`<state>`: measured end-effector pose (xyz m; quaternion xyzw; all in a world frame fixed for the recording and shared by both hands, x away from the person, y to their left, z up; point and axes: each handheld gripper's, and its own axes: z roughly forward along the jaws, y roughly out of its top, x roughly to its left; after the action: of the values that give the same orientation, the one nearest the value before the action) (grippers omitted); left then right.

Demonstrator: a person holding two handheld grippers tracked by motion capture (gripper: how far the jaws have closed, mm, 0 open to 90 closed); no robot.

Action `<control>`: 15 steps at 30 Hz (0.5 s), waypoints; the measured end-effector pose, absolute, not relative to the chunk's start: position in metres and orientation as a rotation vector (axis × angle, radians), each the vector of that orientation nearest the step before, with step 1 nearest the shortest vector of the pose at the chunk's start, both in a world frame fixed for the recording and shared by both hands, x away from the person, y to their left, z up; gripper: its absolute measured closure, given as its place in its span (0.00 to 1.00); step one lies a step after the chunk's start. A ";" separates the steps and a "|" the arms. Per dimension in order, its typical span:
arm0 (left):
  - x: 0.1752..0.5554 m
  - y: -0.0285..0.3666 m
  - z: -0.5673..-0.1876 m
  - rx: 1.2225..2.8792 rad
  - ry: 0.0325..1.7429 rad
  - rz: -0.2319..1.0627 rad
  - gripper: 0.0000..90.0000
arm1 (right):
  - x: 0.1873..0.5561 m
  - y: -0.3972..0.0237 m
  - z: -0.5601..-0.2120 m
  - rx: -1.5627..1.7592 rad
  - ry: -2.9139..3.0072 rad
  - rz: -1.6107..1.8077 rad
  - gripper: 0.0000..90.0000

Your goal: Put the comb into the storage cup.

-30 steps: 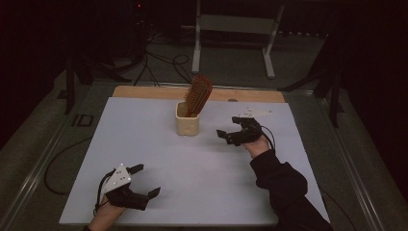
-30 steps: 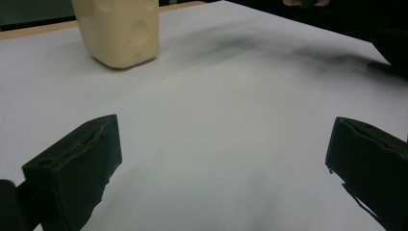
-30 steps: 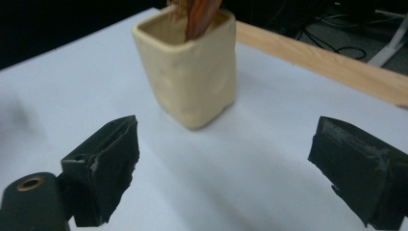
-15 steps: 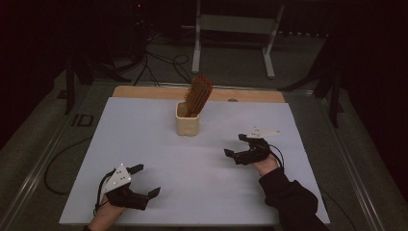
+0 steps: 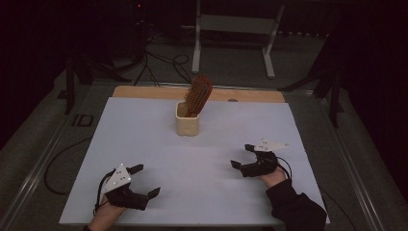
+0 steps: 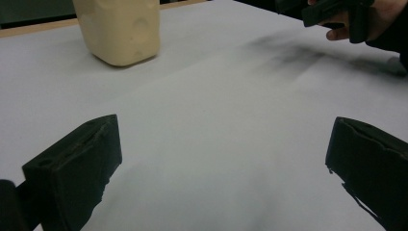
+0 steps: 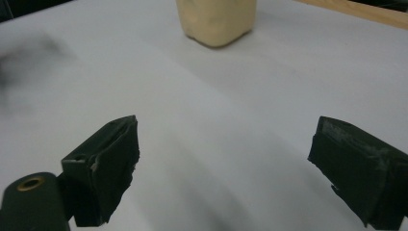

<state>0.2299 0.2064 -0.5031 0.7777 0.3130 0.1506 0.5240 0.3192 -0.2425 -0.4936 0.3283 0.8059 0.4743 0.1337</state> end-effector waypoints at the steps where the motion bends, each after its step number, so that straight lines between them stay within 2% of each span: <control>1: 0.230 0.206 -0.503 1.861 0.749 0.360 0.00 | 0.319 -0.242 -0.494 0.952 2.337 1.375 0.10; 15: 0.229 0.205 -0.503 1.871 0.739 0.362 0.00 | 0.285 -0.271 -0.500 0.954 2.288 1.320 0.10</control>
<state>0.2289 0.2048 -0.5032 0.7810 0.3083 0.1510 0.5216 0.2850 -0.2707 -0.4996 0.3349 0.8034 0.4636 0.1660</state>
